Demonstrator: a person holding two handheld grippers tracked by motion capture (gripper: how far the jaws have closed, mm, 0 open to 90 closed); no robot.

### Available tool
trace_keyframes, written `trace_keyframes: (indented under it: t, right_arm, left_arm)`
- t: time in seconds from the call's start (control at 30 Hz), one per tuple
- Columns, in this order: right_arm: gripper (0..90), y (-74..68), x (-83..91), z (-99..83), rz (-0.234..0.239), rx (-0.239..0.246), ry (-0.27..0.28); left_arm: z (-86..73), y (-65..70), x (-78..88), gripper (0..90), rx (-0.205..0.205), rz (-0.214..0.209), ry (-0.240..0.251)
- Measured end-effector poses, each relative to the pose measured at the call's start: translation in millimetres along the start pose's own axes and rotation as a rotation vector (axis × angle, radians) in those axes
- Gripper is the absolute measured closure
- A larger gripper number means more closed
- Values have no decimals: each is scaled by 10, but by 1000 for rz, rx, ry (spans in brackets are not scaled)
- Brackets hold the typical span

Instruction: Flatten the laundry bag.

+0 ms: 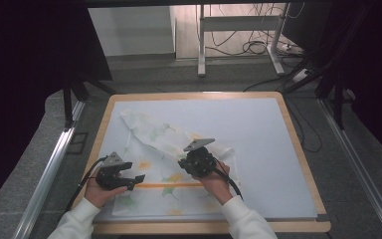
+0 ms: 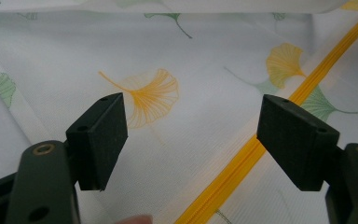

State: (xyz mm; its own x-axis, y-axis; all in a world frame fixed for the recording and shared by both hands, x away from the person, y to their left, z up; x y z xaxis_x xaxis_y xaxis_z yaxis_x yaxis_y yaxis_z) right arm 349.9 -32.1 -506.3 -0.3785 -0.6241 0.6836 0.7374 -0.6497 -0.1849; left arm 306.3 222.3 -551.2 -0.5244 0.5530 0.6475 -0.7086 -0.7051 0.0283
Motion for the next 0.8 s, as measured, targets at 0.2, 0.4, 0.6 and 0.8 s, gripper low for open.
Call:
trace_keyframes:
  t: [0.2,0.4,0.6,0.8]
  right_arm:
    - [861,70,60,22,-9,-10,18]
    - [861,147,134,48,-19,-26,41]
    - [861,248,185,63,-36,-41,58]
    - [861,336,236,68,-50,-62,71]
  left_arm:
    - [1,-2,0,240,-4,-1,0]
    - [0,-1,-1,238,-6,2,-2]
    - [-1,-2,-1,239,-7,3,-2]
    - [-2,-3,-2,239,-6,6,-3]
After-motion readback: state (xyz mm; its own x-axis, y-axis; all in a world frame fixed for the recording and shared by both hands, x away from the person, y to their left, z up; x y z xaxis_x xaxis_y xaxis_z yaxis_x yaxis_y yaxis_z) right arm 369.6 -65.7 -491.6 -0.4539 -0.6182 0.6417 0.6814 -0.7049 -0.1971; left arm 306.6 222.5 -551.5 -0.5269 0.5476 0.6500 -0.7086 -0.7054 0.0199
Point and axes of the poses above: each handheld gripper's, and its own axes: x roughly backward along the jaws, z roughly out of its top, y roughly to its right, the point moved 4 cm from there along -x, roughly forward along the jaws, and after that the axes turned 8 degrees about -x, right-handed, at the moved point
